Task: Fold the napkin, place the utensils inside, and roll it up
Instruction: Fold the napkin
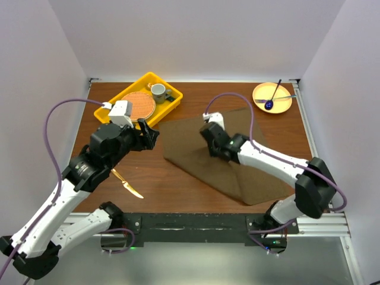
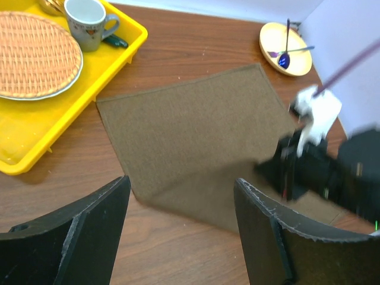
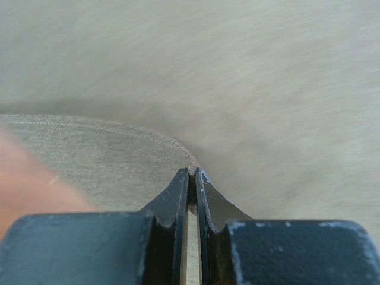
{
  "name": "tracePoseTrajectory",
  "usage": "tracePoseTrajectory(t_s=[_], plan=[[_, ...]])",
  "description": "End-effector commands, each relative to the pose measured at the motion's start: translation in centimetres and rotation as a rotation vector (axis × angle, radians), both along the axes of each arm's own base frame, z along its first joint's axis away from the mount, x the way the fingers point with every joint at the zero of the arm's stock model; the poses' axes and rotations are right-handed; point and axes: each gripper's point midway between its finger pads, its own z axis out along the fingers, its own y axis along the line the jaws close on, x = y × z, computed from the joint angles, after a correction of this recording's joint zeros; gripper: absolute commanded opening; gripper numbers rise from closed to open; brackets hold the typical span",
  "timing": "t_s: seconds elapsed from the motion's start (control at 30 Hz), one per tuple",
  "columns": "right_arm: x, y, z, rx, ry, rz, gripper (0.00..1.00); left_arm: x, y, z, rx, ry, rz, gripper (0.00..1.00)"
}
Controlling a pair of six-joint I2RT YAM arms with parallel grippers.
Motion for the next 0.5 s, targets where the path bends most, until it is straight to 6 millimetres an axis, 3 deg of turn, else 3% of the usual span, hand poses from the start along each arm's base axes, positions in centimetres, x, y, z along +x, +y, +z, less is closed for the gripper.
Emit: tracePoseTrajectory(t_s=[0.0,0.07,0.1,0.17,0.2,0.23,0.27,0.47], plan=[[7.0,-2.1,1.8,-0.034,-0.070,-0.035,0.00,1.4,-1.0,0.1,0.020,-0.032,-0.022,0.76],[9.3,-3.6,1.7,-0.066,-0.077,-0.070,0.00,1.8,-1.3,0.0,0.028,-0.032,-0.026,0.76],[10.9,-3.5,2.4,-0.053,-0.097,-0.080,0.00,2.0,-1.5,-0.2,0.029,-0.027,-0.031,0.76],[13.2,-4.8,0.9,-0.073,-0.072,-0.109,0.00,2.2,-2.2,0.0,0.011,-0.035,-0.054,0.76],[14.4,-5.0,1.5,-0.068,-0.082,-0.124,0.00,2.4,-2.5,-0.4,0.013,-0.027,-0.061,0.76],[15.2,-5.6,0.4,-0.088,-0.062,-0.140,0.00,2.5,-2.9,-0.4,0.009,-0.033,-0.072,0.76],[16.2,-6.8,0.3,-0.099,-0.060,-0.162,0.00,2.7,-2.9,-0.5,0.022,-0.034,-0.076,0.76],[20.3,-9.7,0.7,-0.035,-0.077,-0.219,0.00,3.6,-3.5,-1.6,0.074,-0.019,-0.094,0.78]])
